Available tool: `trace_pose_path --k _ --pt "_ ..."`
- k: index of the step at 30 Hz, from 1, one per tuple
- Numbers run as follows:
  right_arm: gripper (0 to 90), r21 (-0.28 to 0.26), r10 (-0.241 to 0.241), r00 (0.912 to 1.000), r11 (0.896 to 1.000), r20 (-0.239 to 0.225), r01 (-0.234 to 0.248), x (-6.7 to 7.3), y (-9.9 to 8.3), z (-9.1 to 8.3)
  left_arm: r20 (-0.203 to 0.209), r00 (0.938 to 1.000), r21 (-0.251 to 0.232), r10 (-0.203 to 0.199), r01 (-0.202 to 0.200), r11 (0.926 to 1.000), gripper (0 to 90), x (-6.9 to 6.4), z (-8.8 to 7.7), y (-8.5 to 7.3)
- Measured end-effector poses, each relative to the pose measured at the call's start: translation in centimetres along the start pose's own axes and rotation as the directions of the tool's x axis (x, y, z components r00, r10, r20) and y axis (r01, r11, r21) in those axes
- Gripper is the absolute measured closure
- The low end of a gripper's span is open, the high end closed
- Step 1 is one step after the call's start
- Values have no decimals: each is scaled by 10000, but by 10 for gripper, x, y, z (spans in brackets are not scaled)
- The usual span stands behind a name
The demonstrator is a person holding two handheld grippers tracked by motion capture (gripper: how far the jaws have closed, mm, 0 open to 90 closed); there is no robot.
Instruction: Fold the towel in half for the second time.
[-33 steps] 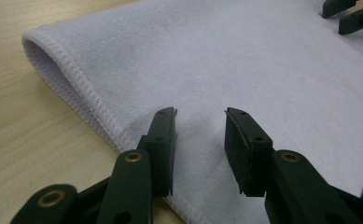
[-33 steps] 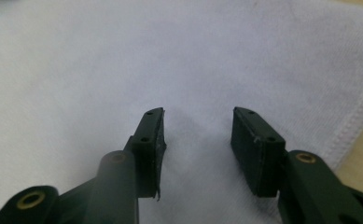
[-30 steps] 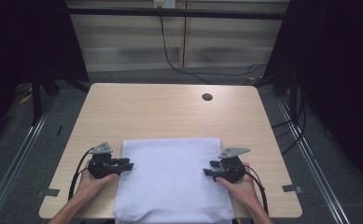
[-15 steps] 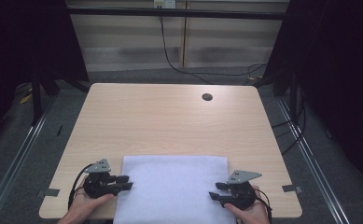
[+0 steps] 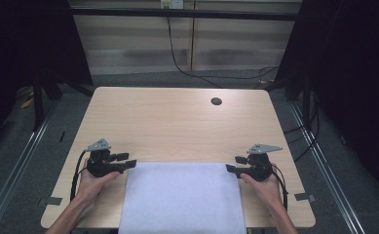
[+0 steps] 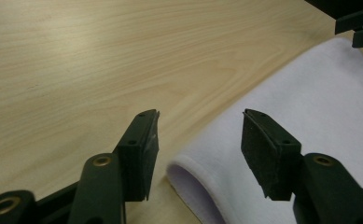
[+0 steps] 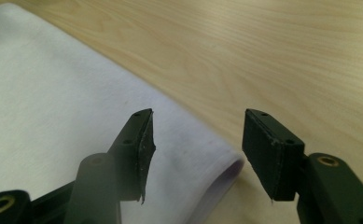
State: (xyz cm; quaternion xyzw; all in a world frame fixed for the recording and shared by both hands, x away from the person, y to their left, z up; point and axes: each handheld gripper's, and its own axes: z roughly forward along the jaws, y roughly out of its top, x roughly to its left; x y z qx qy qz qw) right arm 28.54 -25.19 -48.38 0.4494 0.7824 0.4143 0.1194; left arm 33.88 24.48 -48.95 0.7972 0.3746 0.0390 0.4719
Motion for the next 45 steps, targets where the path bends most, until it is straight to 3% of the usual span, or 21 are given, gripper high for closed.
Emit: trace_pose_path --k 1,4,8,10,13,14,16,17,21,26,36,45 --pt "434 32 108 9999 9999 -106 -108 -3 1 3 -11 10000 383 35 -35 9993 434 3 5 0" --pt "428 193 383 9989 9991 -264 -378 -13 0 15 -141 9999 440 7 -1 9990 416 7 11 -3" --pt "466 632 419 9976 9973 -547 -385 -12 -6 21 -102 9999 749 78 -70 9972 424 7 17 -6" --pt "503 629 465 9976 9971 -522 -432 -10 -8 20 132 9999 774 -56 45 9970 454 7 18 -9" --pt "672 611 377 9985 9975 -401 -352 -8 -10 19 394 9990 1013 211 -250 9945 572 3 17 -10" --pt "722 646 340 9975 9975 -618 -300 -7 -11 19 480 9983 1077 316 -367 9935 620 1 17 -12" --pt "818 670 352 9953 9973 -902 -292 -3 -11 18 765 9964 1220 375 -467 9914 801 -2 16 -13" --pt "834 596 313 9949 9979 -957 -256 -2 -10 17 752 9965 1199 352 -441 9918 816 -3 15 -13" --pt "856 88 362 9944 9993 -992 -355 -2 -5 8 900 9959 361 25 -57 9993 839 1 6 -6" --pt "861 -650 299 9962 9973 -822 -353 -3 10 -5 770 9970 -405 3 28 9992 843 2 -2 10" --pt "862 -1731 3 9985 9849 -543 -97 -12 54 -17 403 9991 -1215 165 -114 9925 843 6 -14 52" --pt "862 -2066 94 9994 9783 -346 -164 -20 74 -12 117 9999 -1653 77 -57 9862 843 15 -13 75"
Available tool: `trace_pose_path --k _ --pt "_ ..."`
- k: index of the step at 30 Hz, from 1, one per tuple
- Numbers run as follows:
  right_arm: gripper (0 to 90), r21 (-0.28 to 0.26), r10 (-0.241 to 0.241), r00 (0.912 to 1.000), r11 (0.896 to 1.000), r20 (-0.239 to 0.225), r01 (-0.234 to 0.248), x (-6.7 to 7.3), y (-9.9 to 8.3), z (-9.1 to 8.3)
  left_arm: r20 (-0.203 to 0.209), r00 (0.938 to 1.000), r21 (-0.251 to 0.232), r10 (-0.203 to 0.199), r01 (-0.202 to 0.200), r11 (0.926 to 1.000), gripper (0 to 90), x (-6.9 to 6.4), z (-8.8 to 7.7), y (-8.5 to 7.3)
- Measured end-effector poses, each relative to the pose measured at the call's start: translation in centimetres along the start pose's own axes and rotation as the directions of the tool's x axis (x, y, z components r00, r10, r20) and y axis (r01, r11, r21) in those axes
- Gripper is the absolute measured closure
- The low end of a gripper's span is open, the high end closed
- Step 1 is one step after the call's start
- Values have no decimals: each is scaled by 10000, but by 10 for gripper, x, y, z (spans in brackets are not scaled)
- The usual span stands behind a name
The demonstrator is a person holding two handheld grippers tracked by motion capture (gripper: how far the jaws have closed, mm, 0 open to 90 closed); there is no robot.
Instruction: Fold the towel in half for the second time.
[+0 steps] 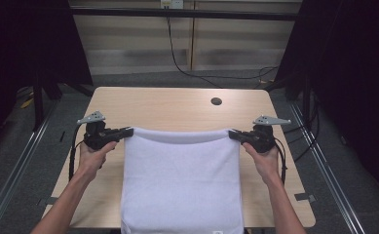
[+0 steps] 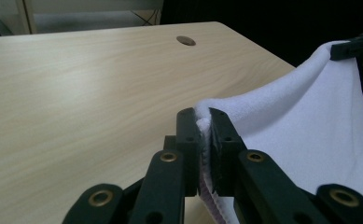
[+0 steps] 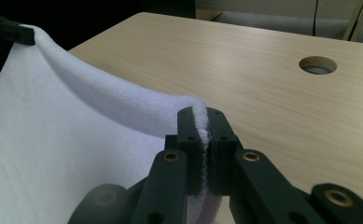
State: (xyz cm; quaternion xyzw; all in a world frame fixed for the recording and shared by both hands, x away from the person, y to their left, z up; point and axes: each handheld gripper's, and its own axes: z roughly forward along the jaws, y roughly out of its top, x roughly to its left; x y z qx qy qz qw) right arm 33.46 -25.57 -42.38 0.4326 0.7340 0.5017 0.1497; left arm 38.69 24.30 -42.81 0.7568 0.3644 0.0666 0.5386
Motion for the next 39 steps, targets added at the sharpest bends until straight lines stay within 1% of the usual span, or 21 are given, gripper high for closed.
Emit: trace_pose_path --k 2,4,6,8,10,14,17,19,20,23,25,26,28,30,32,34,36,37,38,39 --pt "862 -35 31 10000 10000 12 -31 -3 3 3 -91 10000 -53 27 -27 10000 843 4 2 3" --pt "862 -62 66 10000 10000 13 -66 -6 7 7 -135 9999 -178 -70 68 9998 843 10 4 7" --pt "863 -13 61 9999 10000 90 -60 -9 12 11 -245 9996 -176 -157 152 9997 843 14 7 10" --pt "862 -28 57 10000 10000 78 -57 -12 16 16 -300 9992 -276 -275 266 9993 843 17 10 12" --pt "862 16 31 9998 10000 182 -32 -15 20 21 -345 9986 -357 -394 382 9986 843 21 13 14" --pt "863 41 93 9995 9999 307 -94 -21 26 27 -416 9981 -368 -446 431 9984 843 25 17 17" --pt "863 13 134 9993 9999 336 -134 -23 31 28 -313 9978 -589 -579 560 9967 843 27 18 19" --pt "863 -26 127 9992 9999 382 -126 -24 33 29 -427 9978 -473 -505 484 9977 844 28 22 20" --pt "863 -27 200 9989 9998 415 -199 -25 34 30 -427 9979 -381 -482 466 9982 843 29 24 21" --pt "863 79 183 9984 9998 541 -188 -29 38 32 -394 9978 -479 -526 507 9976 843 32 27 24" --pt "863 54 227 9980 9997 593 -231 -31 41 34 -510 9981 -317 -355 339 9989 843 33 31 28" --pt "863 22 219 9980 9998 599 -221 -33 43 34 -554 9980 -295 -306 290 9991 843 33 31 30" --pt "864 -4 293 9978 9996 591 -293 -35 45 36 -469 9981 -494 -405 382 9981 843 32 31 30" --pt "863 -16 309 9975 9995 634 -309 -35 45 37 -485 9982 -446 -349 328 9985 843 31 30 30" --pt "864 -90 403 9973 9992 614 -398 -34 44 35 -427 9986 -573 -322 297 9979 843 29 26 30" --pt "864 -198 375 9979 9991 537 -365 -31 44 33 -340 9992 -557 -205 186 9983 843 26 22 29" --pt "864 -193 164 9987 9997 490 -155 -26 44 28 -182 9997 -676 -138 125 9976 843 21 14 25" --pt "864 -220 24 9991 9998 433 -14 -23 43 23 -84 9999 -720 -98 92 9974 843 19 11 23" --pt "864 -254 -20 9993 9997 386 30 -20 42 19 -51 10000 -762 34 -38 9971 843 16 5 21" --pt "865 -314 -129 9995 9994 298 139 -17 39 14 15 10000 -839 35 -34 9965 843 13 2 19"
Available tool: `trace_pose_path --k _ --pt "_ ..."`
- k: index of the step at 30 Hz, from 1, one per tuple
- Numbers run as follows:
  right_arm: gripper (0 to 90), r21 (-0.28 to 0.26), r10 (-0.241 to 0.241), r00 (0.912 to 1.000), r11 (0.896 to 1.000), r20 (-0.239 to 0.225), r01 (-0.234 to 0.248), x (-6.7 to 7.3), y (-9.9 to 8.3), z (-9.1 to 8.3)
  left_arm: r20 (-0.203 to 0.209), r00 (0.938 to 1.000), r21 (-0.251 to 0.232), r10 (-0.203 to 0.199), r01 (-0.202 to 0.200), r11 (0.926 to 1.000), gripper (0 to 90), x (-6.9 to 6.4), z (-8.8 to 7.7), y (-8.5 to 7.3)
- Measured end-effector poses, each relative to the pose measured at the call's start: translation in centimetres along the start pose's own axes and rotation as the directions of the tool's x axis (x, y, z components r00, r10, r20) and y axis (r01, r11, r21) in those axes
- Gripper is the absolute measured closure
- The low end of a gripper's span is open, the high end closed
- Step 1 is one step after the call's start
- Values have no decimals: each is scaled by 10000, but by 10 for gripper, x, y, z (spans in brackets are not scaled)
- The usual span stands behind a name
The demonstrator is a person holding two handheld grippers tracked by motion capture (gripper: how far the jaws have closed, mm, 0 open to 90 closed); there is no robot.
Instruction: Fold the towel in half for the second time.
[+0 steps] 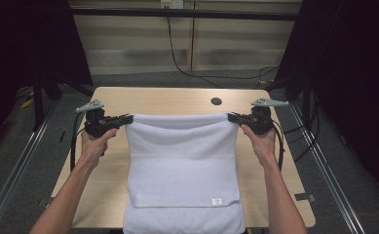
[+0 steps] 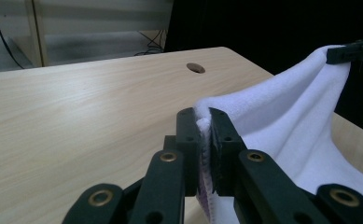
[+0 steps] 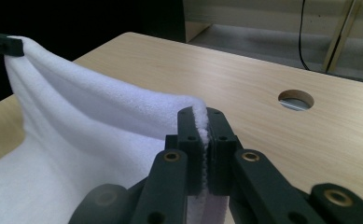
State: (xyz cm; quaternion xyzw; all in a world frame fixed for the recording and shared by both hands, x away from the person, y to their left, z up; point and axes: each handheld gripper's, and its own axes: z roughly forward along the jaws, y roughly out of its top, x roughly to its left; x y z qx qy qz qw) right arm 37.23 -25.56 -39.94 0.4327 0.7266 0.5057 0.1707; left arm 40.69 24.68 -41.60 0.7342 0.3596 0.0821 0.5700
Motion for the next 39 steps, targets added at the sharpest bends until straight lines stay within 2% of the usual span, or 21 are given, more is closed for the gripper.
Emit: trace_pose_path --k 2,6,8,10,12,16,18,20,24,27,30,34,39 --pt "864 -95 -54 9998 9999 -175 53 4 -3 -7 273 9996 -119 56 -53 9999 843 -6 -8 -4" --pt "864 -164 -295 9985 9995 -471 288 15 -14 -24 496 9975 -144 501 -494 9987 843 -23 -24 -12" --pt "864 -284 -349 9972 9990 -669 330 19 -19 -31 738 9962 -297 460 -439 9986 844 -30 -32 -15" --pt "863 -371 -447 9961 9984 -759 420 25 -25 -39 760 9957 -367 538 -511 9980 844 -36 -39 -20" --pt "863 -524 -575 9939 9972 -940 527 32 -30 -49 910 9949 -515 443 -397 9979 844 -42 -47 -26" --pt "863 -486 -899 9895 9952 -1134 848 49 -40 -69 1053 9936 -527 399 -345 9980 844 -54 -59 -37" --pt "863 -433 -982 9873 9947 -1250 935 57 -45 -76 1025 9934 -478 518 -471 9977 844 -59 -66 -39" --pt "863 -392 -1102 9854 9936 -1298 1060 63 -50 -84 1243 9909 -578 525 -456 9973 844 -65 -73 -42" --pt "862 -346 -1299 9824 9914 -1342 1264 77 -59 -100 1299 9893 -499 665 -604 9969 844 -80 -83 -48" --pt "862 -418 -1330 9822 9908 -1328 1286 86 -66 -110 1569 9860 -543 566 -486 9973 843 -87 -90 -57" --pt "862 -219 -1334 9807 9911 -1429 1316 96 -80 -118 1608 9859 -220 471 -441 9988 842 -92 -95 -75" --pt "861 506 -1269 9784 9893 -1632 1368 112 -111 -123 1744 9845 475 204 -291 9984 841 -96 -99 -103" --pt "858 1185 -1042 9803 9851 -1678 1250 123 -142 -125 1874 9821 1226 176 -412 9916 838 -102 -102 -125"
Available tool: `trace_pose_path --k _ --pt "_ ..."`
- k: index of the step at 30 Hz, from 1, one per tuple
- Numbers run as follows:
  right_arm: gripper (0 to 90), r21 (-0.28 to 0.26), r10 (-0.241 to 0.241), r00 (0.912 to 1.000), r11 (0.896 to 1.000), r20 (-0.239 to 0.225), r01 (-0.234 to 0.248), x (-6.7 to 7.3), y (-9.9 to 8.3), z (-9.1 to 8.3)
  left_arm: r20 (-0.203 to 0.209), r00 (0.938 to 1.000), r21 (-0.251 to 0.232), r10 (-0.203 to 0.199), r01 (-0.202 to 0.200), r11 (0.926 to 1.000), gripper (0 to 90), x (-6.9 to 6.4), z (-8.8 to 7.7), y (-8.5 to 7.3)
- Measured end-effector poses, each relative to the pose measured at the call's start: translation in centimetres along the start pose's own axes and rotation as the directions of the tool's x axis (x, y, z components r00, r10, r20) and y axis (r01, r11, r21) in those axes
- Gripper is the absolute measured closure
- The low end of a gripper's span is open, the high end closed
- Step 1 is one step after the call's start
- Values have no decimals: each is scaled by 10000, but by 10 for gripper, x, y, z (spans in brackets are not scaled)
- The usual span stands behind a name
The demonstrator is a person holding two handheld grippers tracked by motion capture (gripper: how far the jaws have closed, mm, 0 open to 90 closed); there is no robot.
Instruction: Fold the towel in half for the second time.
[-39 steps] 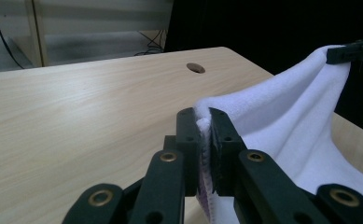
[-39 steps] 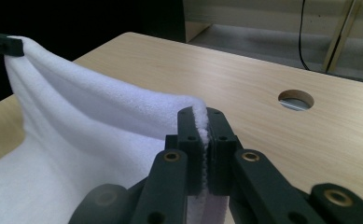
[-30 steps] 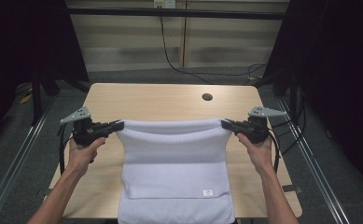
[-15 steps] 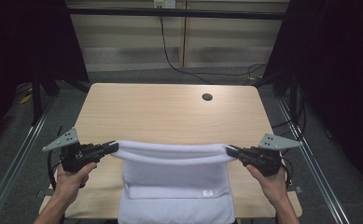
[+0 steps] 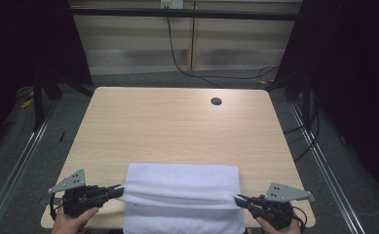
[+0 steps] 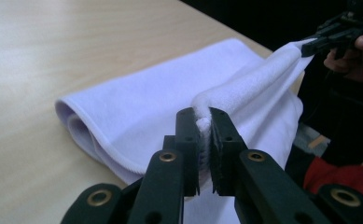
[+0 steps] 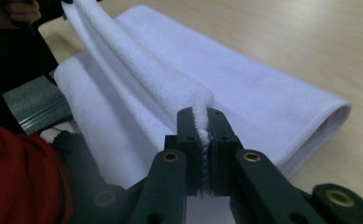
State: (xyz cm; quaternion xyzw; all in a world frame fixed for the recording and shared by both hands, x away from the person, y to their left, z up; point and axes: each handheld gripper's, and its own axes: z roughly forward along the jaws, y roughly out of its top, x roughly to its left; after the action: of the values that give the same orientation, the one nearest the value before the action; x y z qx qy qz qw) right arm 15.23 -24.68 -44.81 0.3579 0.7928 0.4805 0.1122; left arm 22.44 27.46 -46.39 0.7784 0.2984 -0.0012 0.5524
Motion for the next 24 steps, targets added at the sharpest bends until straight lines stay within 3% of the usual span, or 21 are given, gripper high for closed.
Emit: trace_pose_path --k 8,12,15,19,24 --pt "789 484 116 9999 9988 -114 -110 13 -23 -5 365 9993 666 9 -34 9978 793 -10 -2 -19" --pt "730 534 329 9988 9981 -370 -309 13 -34 -8 456 9990 571 4 -30 9984 753 -11 -6 -20" --pt "699 276 380 9983 9989 -431 -368 11 -33 -13 691 9976 298 -95 74 9995 700 -14 -10 -19" --pt "669 -12 545 9982 9985 -235 -546 5 -27 -17 554 9984 57 -114 111 9999 655 -11 -11 -15" --pt "589 -361 652 9979 9972 39 -650 -7 -15 -7 -71 10000 270 -33 35 9996 596 4 5 3"
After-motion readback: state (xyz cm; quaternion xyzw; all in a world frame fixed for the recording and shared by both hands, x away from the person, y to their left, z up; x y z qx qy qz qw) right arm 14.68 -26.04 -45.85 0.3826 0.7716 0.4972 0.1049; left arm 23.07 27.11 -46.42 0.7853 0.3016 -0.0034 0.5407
